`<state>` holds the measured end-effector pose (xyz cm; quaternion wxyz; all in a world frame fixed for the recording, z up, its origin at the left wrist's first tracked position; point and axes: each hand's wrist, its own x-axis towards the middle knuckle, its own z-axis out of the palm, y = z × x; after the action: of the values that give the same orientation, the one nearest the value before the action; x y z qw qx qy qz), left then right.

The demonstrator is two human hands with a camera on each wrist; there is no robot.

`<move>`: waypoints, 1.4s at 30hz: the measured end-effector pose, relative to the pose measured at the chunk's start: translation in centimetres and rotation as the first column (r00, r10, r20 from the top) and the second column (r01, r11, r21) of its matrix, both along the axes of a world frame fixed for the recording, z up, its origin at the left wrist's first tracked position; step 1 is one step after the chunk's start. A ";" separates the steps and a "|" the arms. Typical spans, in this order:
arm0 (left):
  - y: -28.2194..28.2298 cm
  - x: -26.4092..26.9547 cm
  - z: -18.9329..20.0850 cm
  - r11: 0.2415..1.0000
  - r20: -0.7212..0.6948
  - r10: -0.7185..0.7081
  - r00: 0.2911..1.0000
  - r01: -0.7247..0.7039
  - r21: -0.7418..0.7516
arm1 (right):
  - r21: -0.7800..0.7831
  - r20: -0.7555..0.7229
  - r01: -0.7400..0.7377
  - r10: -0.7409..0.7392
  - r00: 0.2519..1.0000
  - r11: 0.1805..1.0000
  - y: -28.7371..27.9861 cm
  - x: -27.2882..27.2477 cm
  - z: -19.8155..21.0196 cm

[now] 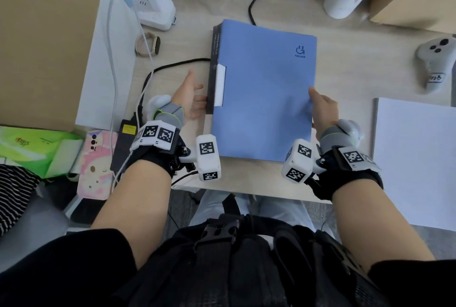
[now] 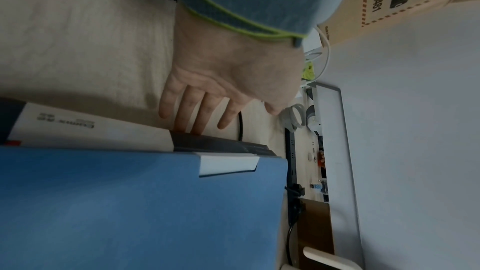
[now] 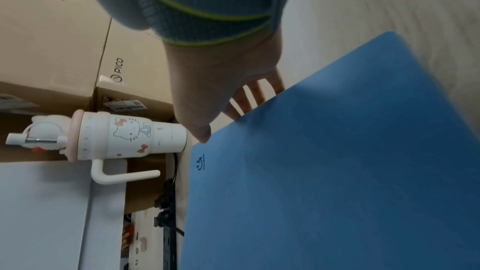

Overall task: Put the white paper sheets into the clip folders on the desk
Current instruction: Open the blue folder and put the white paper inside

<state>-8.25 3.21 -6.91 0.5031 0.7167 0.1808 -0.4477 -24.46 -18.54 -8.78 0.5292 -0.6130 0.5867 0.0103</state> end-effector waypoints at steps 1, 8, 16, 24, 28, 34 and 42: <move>-0.2 -0.4 0.0 1.000 -0.008 -0.004 1.000 0.004 -0.003 | -0.003 -0.008 0.004 -0.004 1.000 1.000 -0.1 -0.5 -0.1; -1.8 -4.4 -0.1 0.997 -0.019 -0.070 0.997 0.070 0.021 | -0.019 -0.037 0.034 -0.035 0.999 0.999 -1.7 -5.3 -0.3; -4.2 -8.4 -0.4 0.989 -0.030 -0.133 0.991 0.134 0.058 | -0.006 -0.055 0.058 -0.058 0.997 0.998 -4.0 -9.7 -0.4; -6.2 -11.8 -0.3 0.981 -0.034 -0.179 0.983 0.181 0.073 | 0.025 -0.095 0.074 -0.071 0.993 0.997 -5.1 -12.9 -0.3; -6.8 -12.9 -0.7 0.972 0.005 -0.212 0.977 0.210 0.107 | 0.045 -0.084 0.069 -0.065 0.994 0.997 -5.3 -14.5 0.0; -7.0 -13.5 -0.8 0.964 0.044 -0.234 0.971 0.226 0.137 | 0.027 -0.083 0.069 -0.066 0.994 0.997 -5.3 -15.1 0.2; -7.3 -13.3 -1.4 0.950 0.074 -0.266 0.961 0.248 0.187 | 0.018 -0.087 0.006 -0.005 0.996 1.000 -5.6 -15.0 -0.3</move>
<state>-21.53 -4.05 -8.26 0.3835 0.7970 0.0997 -0.4558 -39.49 -24.13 -9.09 0.5087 -0.6054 0.6108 0.0409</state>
